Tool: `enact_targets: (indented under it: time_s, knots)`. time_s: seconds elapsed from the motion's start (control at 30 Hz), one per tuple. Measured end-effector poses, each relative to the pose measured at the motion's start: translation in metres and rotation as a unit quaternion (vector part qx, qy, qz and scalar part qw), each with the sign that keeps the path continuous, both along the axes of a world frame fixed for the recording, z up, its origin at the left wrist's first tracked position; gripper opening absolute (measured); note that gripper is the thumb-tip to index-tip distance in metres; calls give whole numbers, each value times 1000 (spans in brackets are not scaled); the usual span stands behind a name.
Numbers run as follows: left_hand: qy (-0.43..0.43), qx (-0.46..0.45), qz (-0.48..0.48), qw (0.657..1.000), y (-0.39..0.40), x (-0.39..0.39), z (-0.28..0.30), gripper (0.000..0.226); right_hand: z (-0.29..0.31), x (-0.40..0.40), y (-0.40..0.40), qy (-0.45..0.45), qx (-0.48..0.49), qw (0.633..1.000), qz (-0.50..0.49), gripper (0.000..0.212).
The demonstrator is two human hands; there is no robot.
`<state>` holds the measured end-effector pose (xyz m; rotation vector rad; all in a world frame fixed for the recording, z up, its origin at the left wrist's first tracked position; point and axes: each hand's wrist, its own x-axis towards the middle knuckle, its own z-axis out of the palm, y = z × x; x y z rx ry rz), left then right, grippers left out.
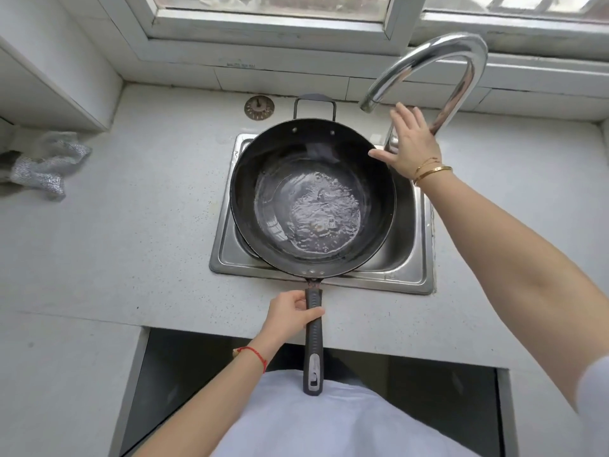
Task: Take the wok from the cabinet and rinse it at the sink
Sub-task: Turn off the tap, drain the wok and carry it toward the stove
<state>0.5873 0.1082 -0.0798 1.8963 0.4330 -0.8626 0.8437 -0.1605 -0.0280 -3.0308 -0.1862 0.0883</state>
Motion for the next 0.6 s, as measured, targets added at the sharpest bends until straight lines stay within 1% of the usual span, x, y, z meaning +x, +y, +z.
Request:
enact_targets:
  time_s: [0.1,0.2,0.37,0.47,0.5,0.57,0.6]
  knots:
    - [-13,2,-1,1000,0,0,0,35,0,-13,-2,-7,78,997,-21,92]
    - [-21,1,-1,1000,1,-1,-1,35,3,-34,-3,-9,130,990,-46,86]
    - [-4,-23,8,1000,1,-3,-4,38,8,-95,11,-32,214,974,-71,67]
    - [1,-42,16,999,2,-5,-7,34,-1,-143,27,-4,241,966,-92,64]
    - [6,-56,24,998,2,-6,-9,31,-6,-161,34,6,248,964,-100,63]
    - [27,-98,50,994,2,-8,-10,33,-17,-199,52,21,268,956,-118,59]
    - [38,-117,62,990,2,-9,-11,30,-23,-219,62,29,280,951,-127,56]
